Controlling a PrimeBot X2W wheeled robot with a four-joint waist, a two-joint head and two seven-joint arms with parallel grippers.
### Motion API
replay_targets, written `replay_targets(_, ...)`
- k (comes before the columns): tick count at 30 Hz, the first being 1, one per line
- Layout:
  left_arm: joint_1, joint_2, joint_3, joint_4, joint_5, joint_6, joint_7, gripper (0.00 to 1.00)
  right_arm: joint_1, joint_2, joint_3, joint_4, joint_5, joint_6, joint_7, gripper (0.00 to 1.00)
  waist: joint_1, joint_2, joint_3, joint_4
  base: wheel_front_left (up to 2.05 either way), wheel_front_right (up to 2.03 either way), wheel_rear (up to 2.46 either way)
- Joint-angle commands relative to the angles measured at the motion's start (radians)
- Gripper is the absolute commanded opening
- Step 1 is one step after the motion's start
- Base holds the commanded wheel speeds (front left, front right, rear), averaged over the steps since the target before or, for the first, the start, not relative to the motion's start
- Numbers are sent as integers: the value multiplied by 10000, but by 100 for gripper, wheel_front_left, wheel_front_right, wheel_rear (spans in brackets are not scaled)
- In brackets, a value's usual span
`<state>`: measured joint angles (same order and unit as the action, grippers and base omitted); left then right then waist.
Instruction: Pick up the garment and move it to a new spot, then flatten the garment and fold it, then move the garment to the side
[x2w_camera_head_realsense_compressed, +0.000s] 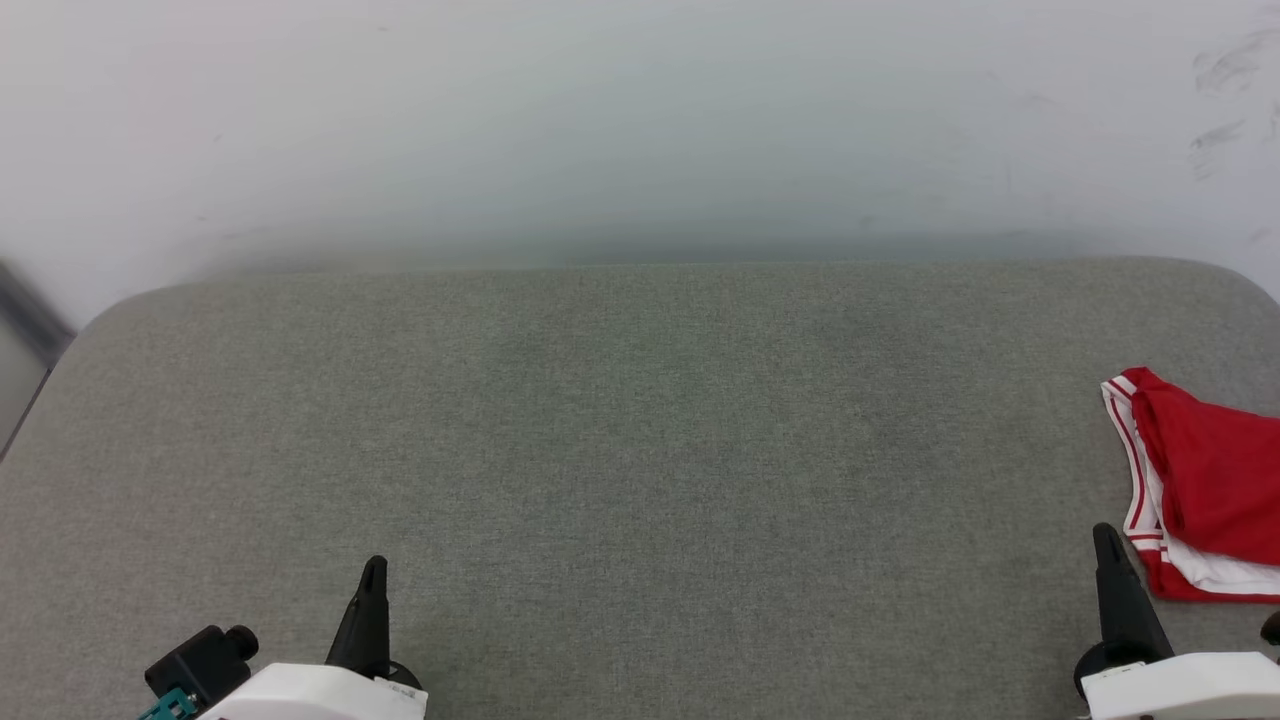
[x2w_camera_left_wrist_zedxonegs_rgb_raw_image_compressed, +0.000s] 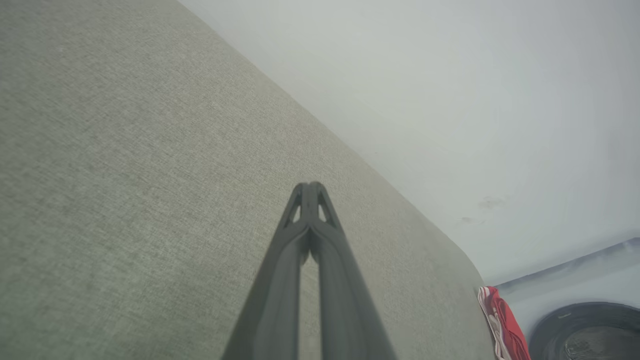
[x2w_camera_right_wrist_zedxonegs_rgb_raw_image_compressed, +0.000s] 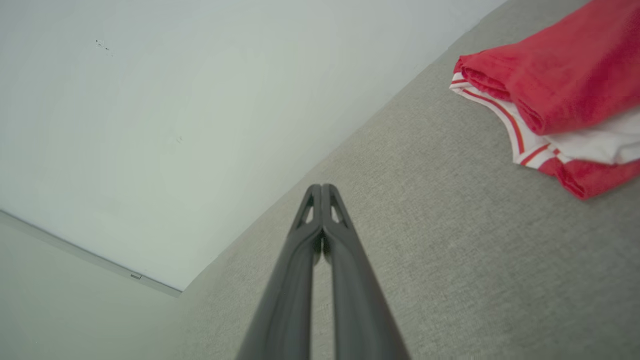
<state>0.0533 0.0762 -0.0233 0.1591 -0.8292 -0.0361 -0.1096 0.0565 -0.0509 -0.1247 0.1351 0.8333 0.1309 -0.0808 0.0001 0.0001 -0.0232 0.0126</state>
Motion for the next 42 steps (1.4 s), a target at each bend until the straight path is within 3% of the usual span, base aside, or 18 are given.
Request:
replay_targets(1, -260, 34, 76, -50, -410, -89, 82, 0, -312, -2, -3, -31, 399, -1, 93, 0, -1, -1, 6, -2, 0, 0, 0)
replay_targets(42, -1099, 33, 608, 474, -4957, -617, 1173, 0, -1135, 6, 62, 639, 4738, -1, 1188, 0, -1, -1, 134, -64, 0, 0, 0)
